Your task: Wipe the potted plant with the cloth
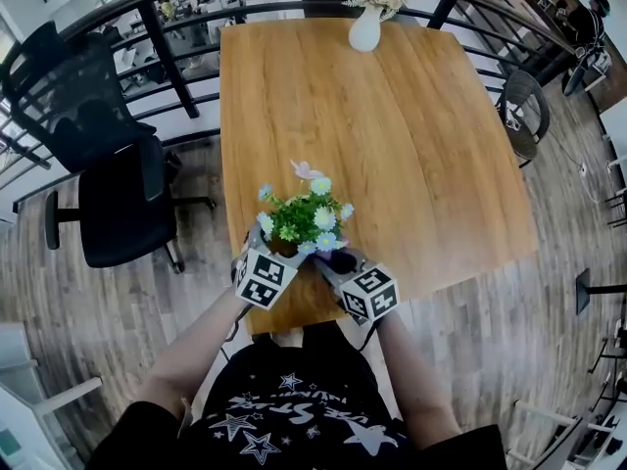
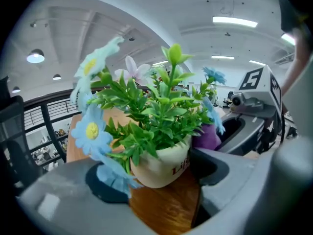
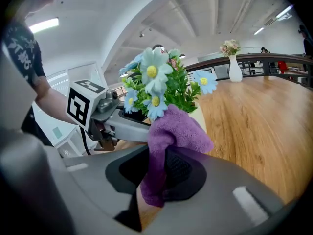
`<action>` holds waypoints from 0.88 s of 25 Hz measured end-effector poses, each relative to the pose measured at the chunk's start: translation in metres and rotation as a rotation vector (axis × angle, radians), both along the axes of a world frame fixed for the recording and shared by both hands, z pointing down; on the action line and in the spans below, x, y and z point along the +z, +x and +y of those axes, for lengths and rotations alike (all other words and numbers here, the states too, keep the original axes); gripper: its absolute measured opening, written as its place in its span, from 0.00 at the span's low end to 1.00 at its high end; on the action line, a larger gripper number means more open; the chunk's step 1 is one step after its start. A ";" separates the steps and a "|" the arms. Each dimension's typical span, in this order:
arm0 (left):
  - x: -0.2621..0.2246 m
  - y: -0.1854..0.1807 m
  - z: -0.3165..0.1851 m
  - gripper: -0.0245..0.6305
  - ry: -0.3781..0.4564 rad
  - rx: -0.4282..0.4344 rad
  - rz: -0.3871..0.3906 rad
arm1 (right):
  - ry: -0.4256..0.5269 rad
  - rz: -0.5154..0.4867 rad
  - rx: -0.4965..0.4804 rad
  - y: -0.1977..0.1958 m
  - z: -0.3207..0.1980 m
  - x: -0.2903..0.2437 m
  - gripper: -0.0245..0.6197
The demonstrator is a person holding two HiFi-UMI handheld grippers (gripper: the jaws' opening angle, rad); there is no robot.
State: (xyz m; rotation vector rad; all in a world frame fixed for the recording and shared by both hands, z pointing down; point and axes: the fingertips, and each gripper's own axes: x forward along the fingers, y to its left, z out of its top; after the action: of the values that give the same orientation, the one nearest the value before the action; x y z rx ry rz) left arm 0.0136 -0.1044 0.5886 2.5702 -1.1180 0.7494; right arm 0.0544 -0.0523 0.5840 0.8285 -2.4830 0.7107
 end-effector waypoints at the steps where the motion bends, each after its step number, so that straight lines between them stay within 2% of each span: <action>1: 0.000 0.001 0.003 0.63 -0.002 -0.007 0.005 | 0.002 0.003 0.009 0.003 -0.001 0.000 0.17; 3: -0.001 0.003 0.010 0.59 -0.006 0.004 0.017 | 0.006 0.009 0.044 0.012 -0.004 -0.001 0.17; 5: 0.000 0.005 0.017 0.59 -0.005 0.040 0.022 | 0.010 0.017 0.071 0.022 -0.009 -0.001 0.17; 9: -0.001 0.005 0.026 0.59 -0.006 0.092 0.025 | 0.027 0.050 0.063 0.031 -0.014 0.000 0.17; 13: -0.017 -0.006 0.024 0.59 0.044 0.137 0.019 | 0.028 0.057 0.062 0.032 -0.016 0.000 0.17; 15: -0.021 -0.014 0.021 0.60 0.072 0.190 0.003 | 0.027 0.057 0.059 0.032 -0.017 0.001 0.17; 16: -0.021 -0.018 0.018 0.61 0.085 0.226 -0.010 | 0.026 0.057 0.057 0.032 -0.017 0.001 0.17; 18: -0.021 -0.025 0.009 0.75 0.099 0.300 -0.027 | 0.025 0.059 0.053 0.033 -0.017 0.002 0.17; 22: -0.031 -0.028 -0.001 0.83 0.079 0.442 0.008 | 0.021 0.061 0.036 0.035 -0.019 0.003 0.17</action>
State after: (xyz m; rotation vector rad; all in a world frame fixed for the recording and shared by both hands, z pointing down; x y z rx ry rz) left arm -0.0139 -0.1059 0.5578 2.9236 -0.5860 0.7961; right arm 0.0893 -0.0709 0.5874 0.8921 -2.4305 0.6622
